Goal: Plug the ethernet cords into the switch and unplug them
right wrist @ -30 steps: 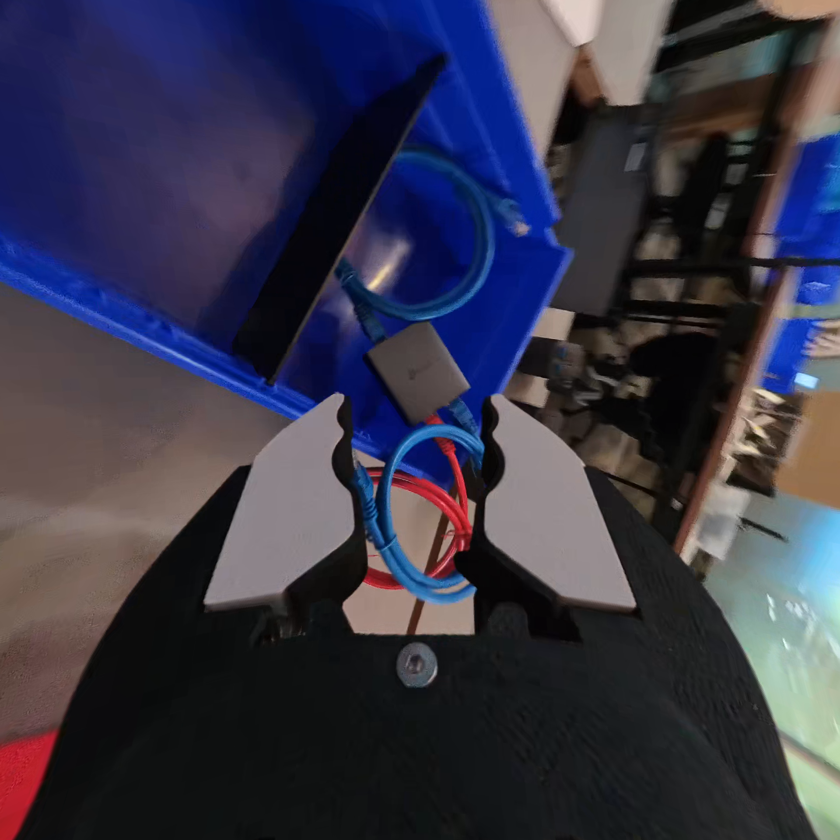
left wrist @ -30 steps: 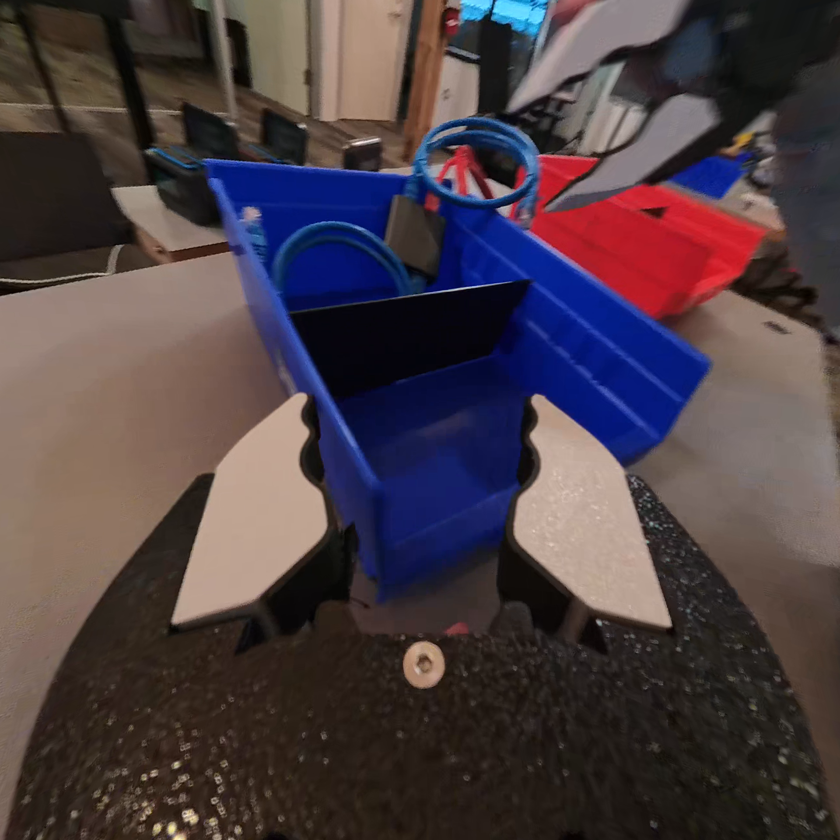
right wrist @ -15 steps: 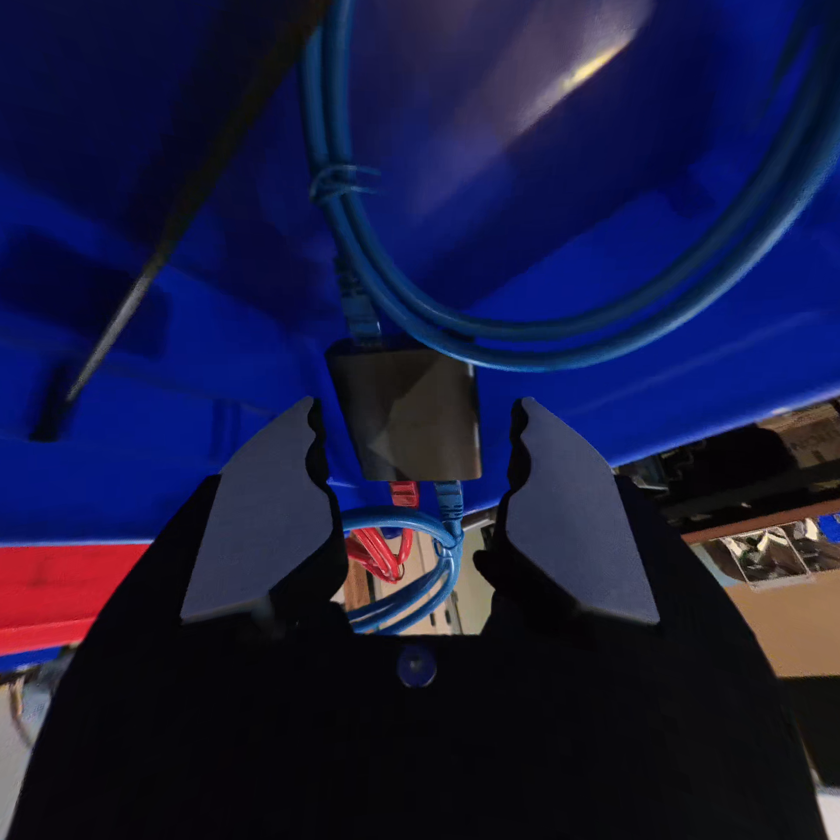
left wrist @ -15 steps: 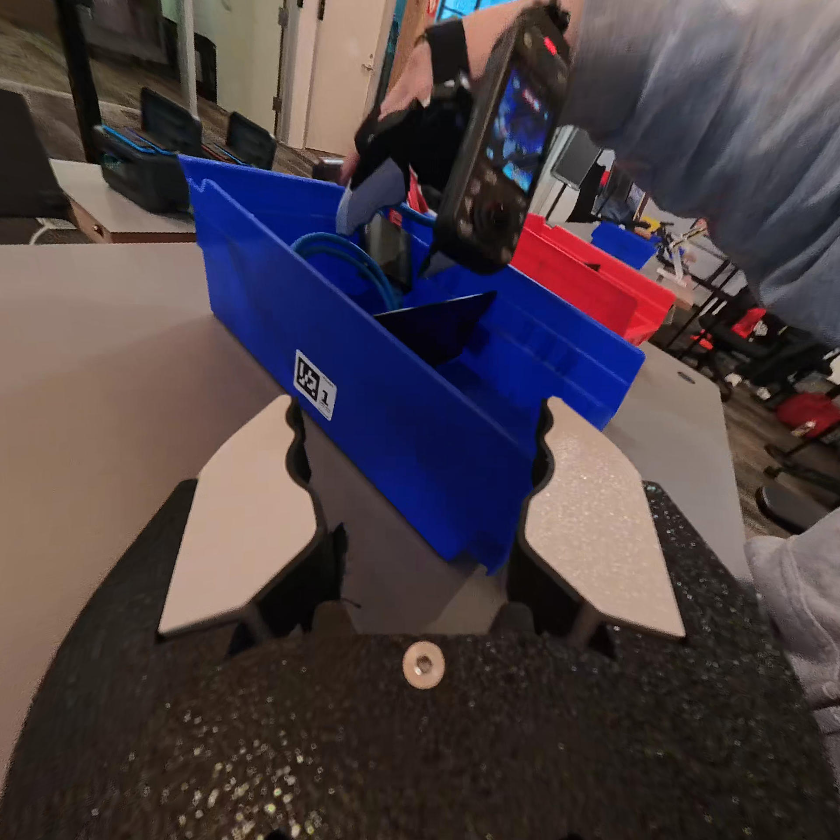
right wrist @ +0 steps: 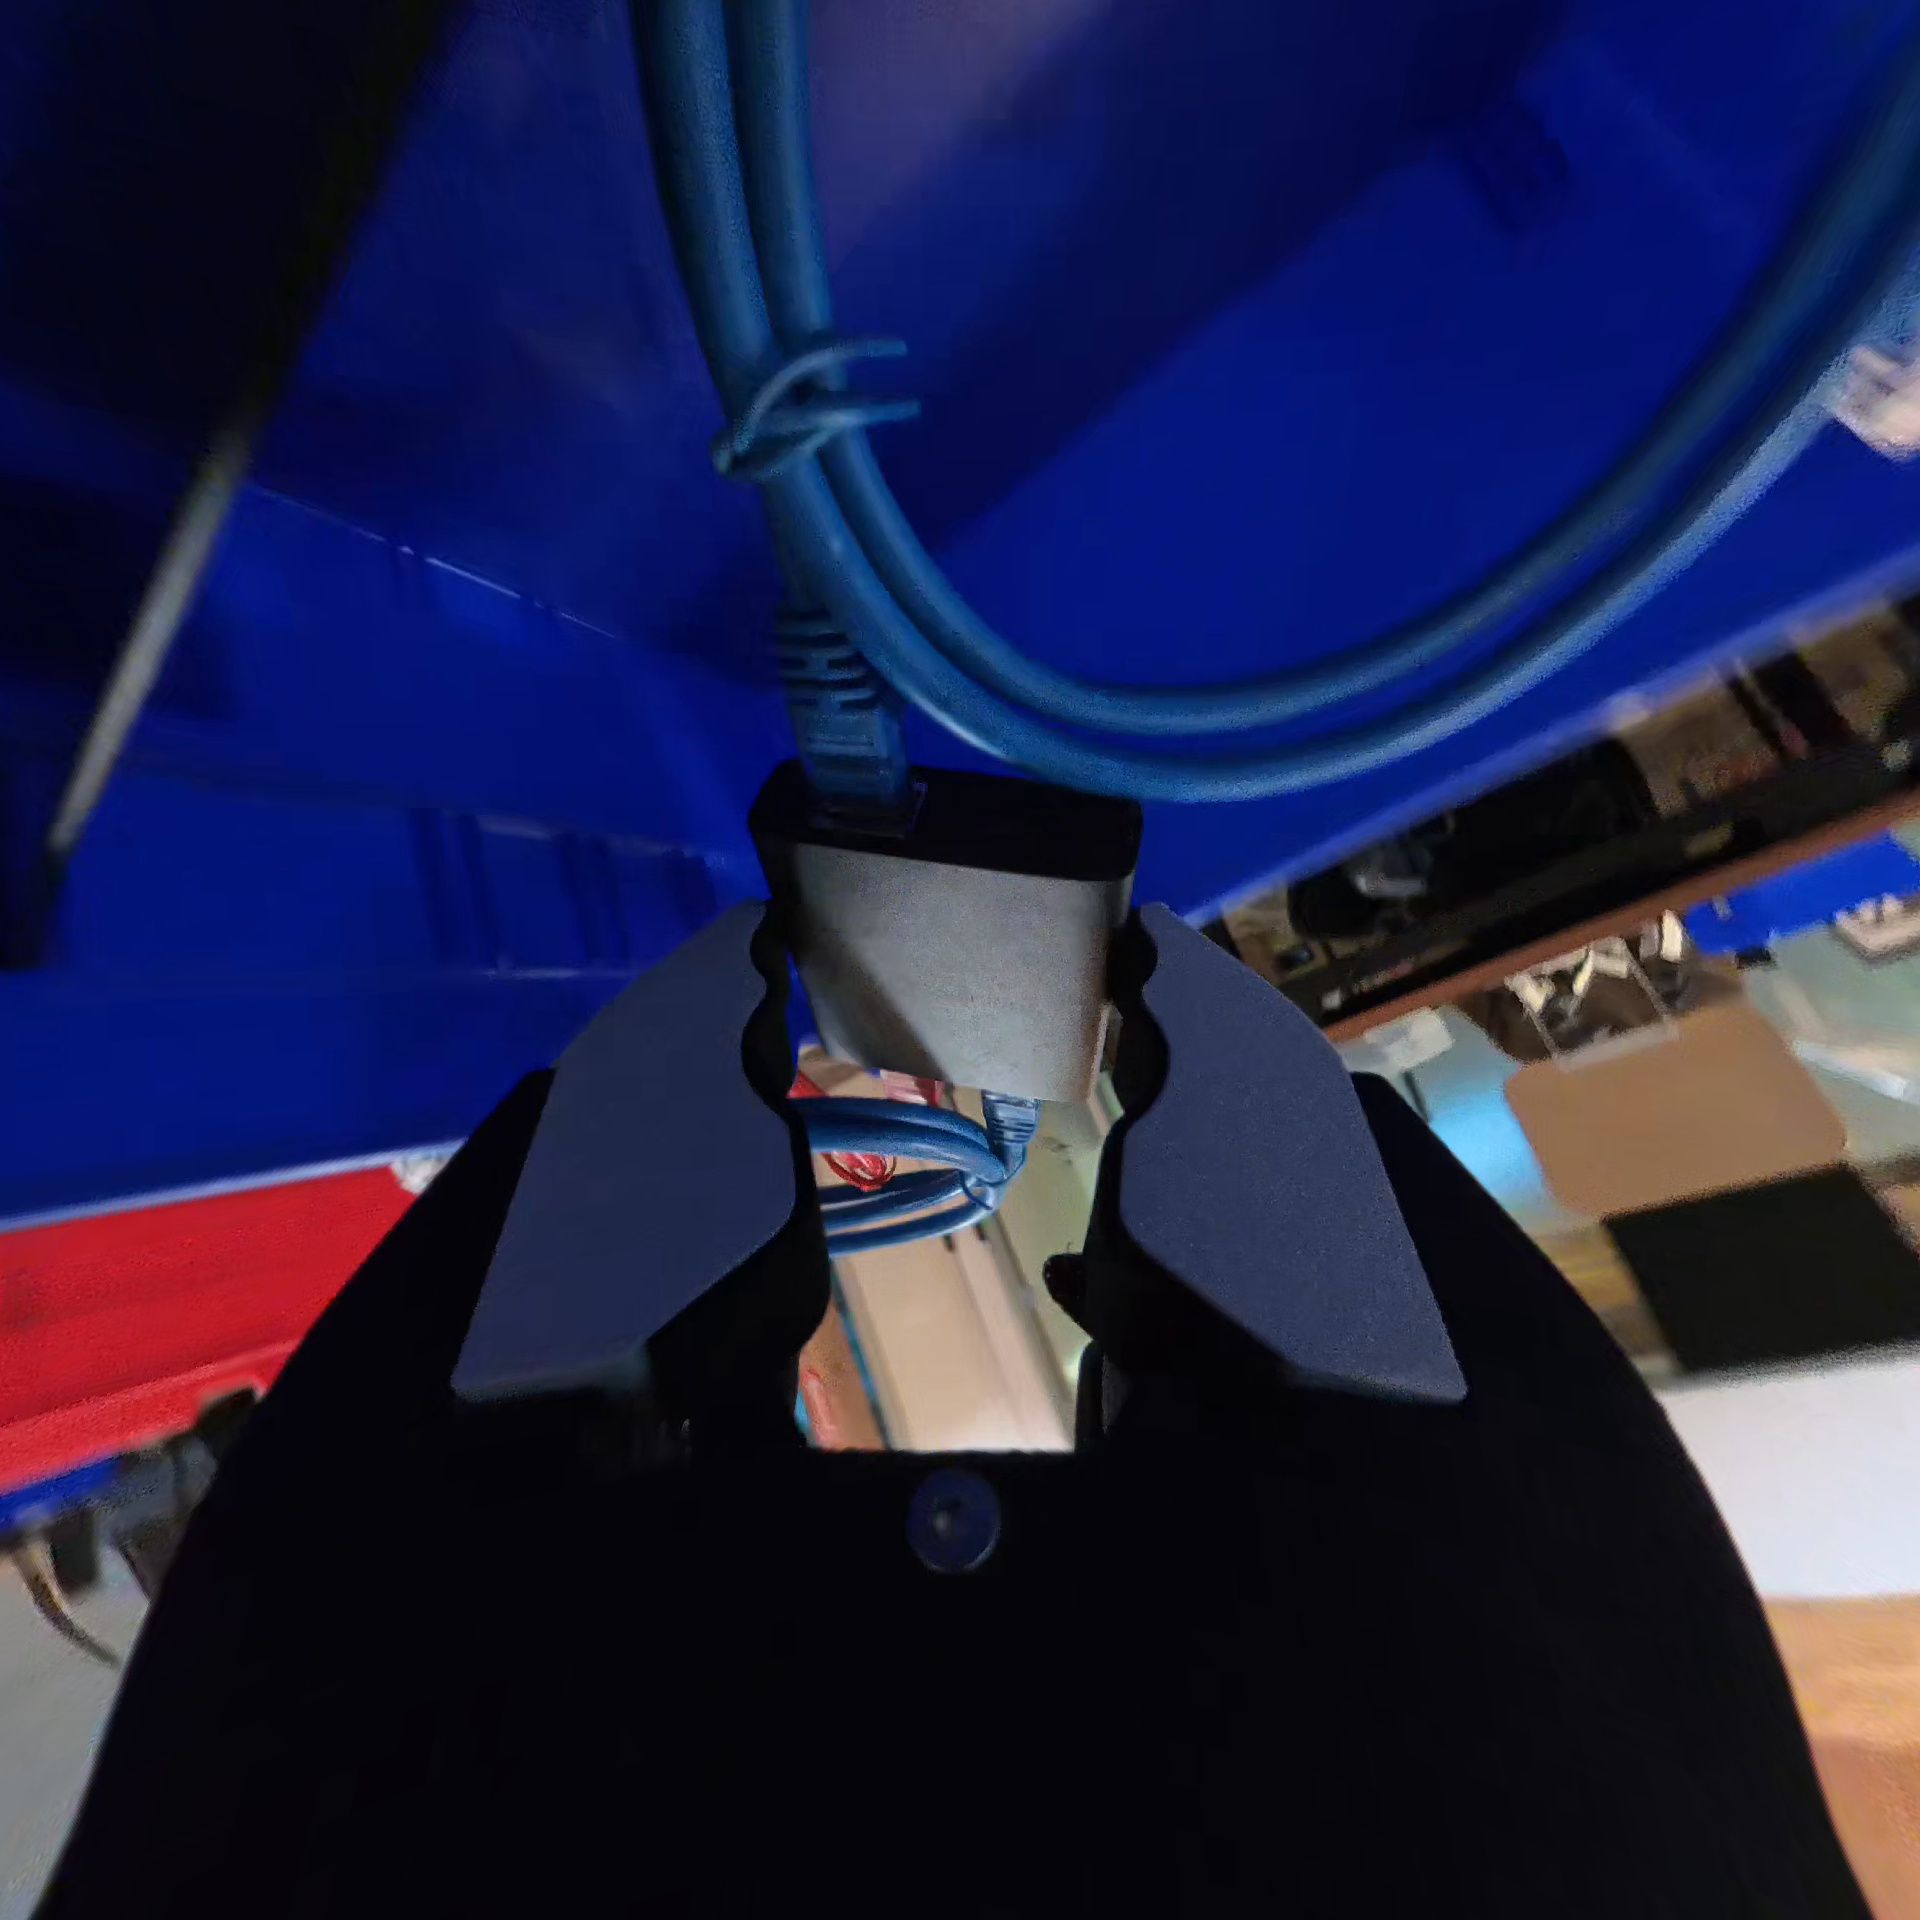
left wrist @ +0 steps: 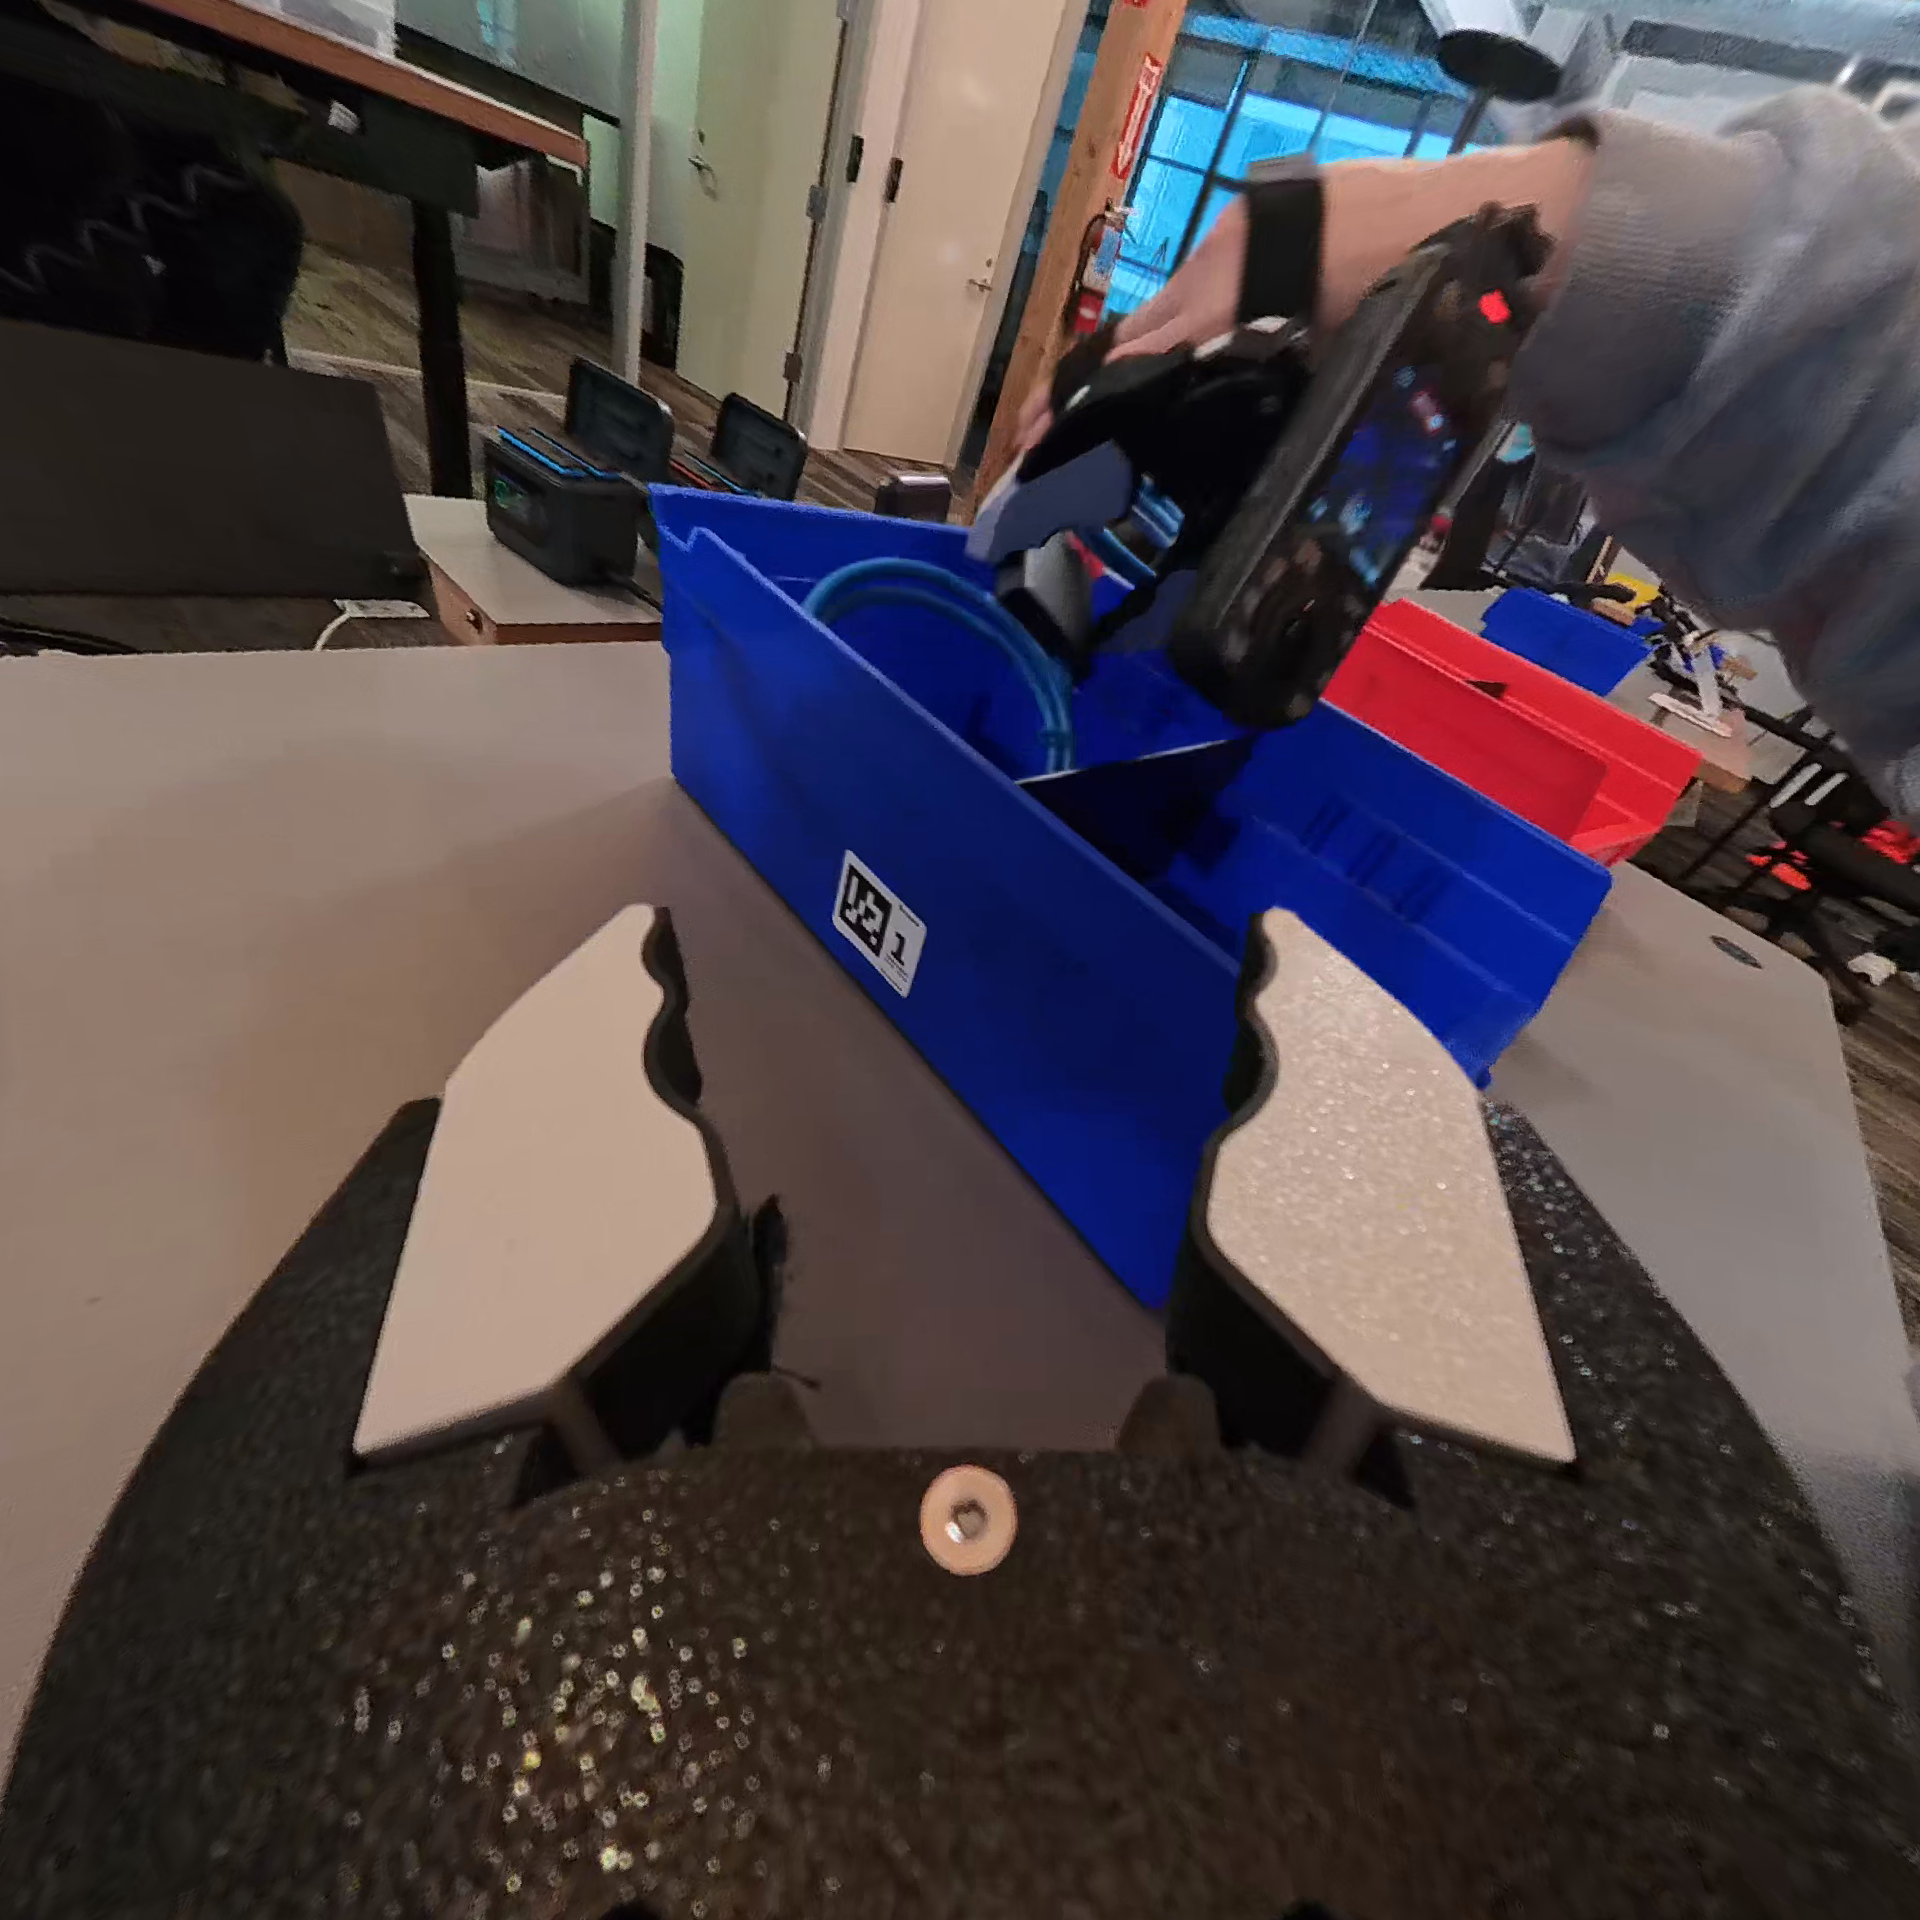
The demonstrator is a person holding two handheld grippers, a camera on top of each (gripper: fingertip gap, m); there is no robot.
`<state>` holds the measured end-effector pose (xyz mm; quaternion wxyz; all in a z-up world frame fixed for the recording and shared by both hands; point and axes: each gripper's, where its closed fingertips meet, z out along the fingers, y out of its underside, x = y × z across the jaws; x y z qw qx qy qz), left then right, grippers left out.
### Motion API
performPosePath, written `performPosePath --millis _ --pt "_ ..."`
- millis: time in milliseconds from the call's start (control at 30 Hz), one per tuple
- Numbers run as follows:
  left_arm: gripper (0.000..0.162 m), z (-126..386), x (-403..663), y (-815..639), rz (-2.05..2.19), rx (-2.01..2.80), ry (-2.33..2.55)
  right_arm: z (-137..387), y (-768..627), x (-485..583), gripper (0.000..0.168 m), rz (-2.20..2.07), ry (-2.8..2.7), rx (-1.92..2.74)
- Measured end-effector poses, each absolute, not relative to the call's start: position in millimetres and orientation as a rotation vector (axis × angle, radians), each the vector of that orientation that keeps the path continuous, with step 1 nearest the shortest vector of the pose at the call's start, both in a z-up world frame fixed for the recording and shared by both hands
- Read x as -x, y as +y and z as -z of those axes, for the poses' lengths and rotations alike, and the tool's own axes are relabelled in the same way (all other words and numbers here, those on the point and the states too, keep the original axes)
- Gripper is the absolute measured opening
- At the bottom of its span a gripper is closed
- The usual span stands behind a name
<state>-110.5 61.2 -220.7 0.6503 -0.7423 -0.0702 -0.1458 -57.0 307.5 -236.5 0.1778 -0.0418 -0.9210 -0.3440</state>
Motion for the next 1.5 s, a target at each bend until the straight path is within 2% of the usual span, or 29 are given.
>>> performPosePath --millis 333,633,800,867,967,1100,1500 --pt "0.099 208.1 118.9 62.3 0.217 1.635 -0.147 130.1 299.6 30.1 0.059 0.406 -1.941 0.576" --pt "0.093 84.4 74.6 98.6 -0.054 1.423 0.177 34.0 257.4 10.8 0.059 -0.066 -1.326 0.658" --pt "0.089 9.5 60.5 114.2 -0.036 1.219 0.187 6.7 253.9 -8.6 0.059 -0.290 -1.083 0.728" --pt "0.082 -9.8 56.6 114.0 0.040 1.138 0.175 2.4 253.5 -16.8 0.059 -0.357 -1.005 0.750" --pt "0.083 -14.5 49.8 123.5 0.146 1.123 0.198 0.9 250.8 -20.3 0.059 -0.409 -0.971 0.743" --pt "0.094 18.8 42.8 153.2 0.083 1.288 0.290 -3.1 247.5 -20.8 0.059 -0.500 -0.944 0.751" --pt "0.086 21.1 44.3 154.7 0.121 1.214 0.281 -52.2 245.8 -81.3 0.058 -0.670 -0.601 0.692"
